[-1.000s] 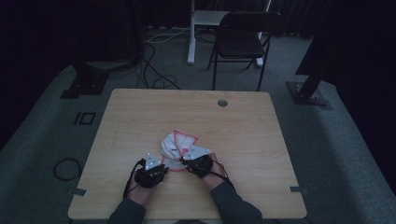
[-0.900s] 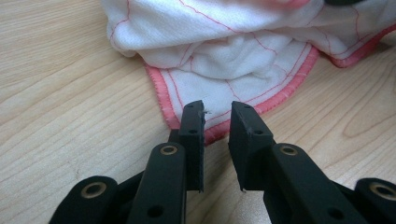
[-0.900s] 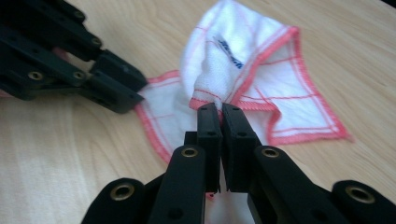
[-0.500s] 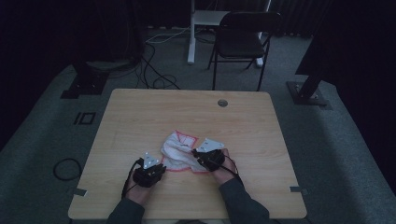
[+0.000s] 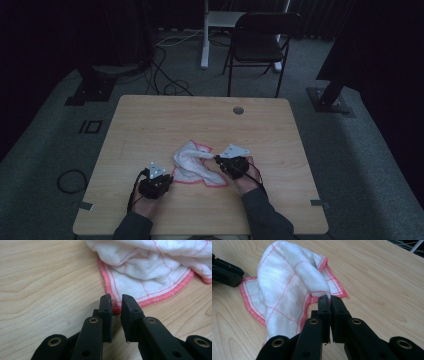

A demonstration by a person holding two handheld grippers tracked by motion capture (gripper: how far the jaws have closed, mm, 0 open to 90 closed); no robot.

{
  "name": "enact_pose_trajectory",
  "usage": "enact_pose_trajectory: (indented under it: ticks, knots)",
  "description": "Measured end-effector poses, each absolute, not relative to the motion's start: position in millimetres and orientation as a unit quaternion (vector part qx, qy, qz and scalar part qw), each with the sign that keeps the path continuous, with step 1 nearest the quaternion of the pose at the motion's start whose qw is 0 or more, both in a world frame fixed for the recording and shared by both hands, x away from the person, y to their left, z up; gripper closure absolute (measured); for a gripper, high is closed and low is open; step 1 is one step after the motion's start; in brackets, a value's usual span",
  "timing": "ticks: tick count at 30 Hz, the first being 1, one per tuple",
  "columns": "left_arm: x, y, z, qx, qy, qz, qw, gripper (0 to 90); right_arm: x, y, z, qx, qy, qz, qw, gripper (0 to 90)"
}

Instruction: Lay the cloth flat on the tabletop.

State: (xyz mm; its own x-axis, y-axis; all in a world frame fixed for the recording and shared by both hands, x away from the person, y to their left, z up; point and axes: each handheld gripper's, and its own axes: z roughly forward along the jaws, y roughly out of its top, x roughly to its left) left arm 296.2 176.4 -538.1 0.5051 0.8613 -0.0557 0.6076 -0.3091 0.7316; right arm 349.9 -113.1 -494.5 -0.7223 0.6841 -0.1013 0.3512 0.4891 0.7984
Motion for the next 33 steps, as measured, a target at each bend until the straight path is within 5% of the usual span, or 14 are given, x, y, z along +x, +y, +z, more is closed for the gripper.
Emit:
enact_pose_trajectory:
  ticks: [33]
  knots:
    - [298.5, 175.6, -538.8, 0.800, 0.458, 0.202, 0.332, 80.7, 347.5, -169.7, -503.9, 0.366, 0.818, 0.383, 0.223, 87.8]
